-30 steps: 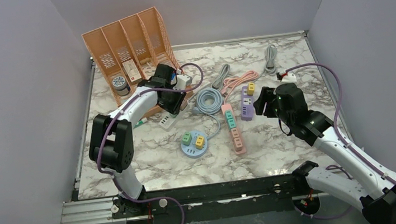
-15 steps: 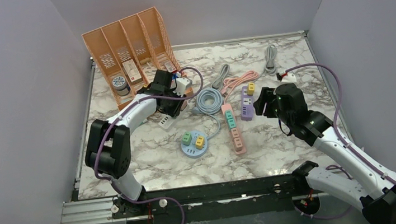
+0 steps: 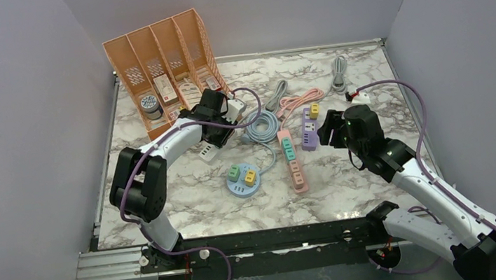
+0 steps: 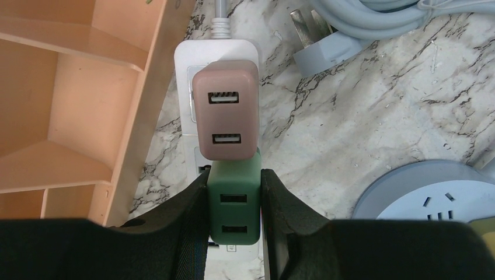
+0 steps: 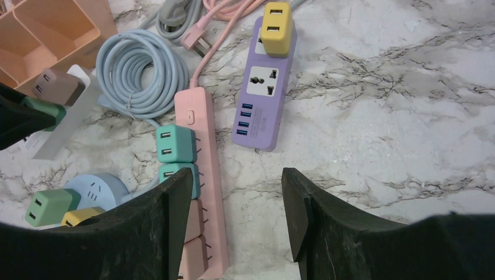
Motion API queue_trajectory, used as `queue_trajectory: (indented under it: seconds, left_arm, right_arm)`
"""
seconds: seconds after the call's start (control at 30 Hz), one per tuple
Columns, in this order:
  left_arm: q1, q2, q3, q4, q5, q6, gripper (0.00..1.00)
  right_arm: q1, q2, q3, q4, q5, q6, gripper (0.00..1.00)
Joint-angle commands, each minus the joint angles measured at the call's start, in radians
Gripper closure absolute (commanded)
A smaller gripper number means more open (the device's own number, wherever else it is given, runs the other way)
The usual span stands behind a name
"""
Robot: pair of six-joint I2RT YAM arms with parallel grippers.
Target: Insert the plug
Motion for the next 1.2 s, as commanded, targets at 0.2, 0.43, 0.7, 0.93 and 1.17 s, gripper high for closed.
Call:
queue_trajectory:
  seconds: [0.2,0.43,0.7,0.93,1.17]
  left_arm:
    - [0.008,0.162,-0.065,-0.078,-0.039,0.013,1.0]
    - [0.049,0.12,-0.026,-0.072,0.101,-0.058,1.0]
    - [0.065,0.18,-0.044,-0.069,0.117,-0.081,1.0]
    - [0.064,0.054,0.003,-0.087,0.087,-0.1,0.66]
    - [0.065,-0.135,0.099,-0.134,0.074,-0.132,0.04]
  right_arm:
    - [-0.002,-0.006,0.004,0.026,0.016,-0.001,0.43]
    - [-0.003,-0.012,0.01,0.024,0.02,0.001,0.43]
    - [-0.002,-0.02,0.012,0.024,0.02,-0.001,0.43]
    - [-0.003,-0.022,0.026,0.017,0.026,-0.008,0.43]
    - [-0.003,-0.019,0.039,0.0,0.043,-0.01,0.43]
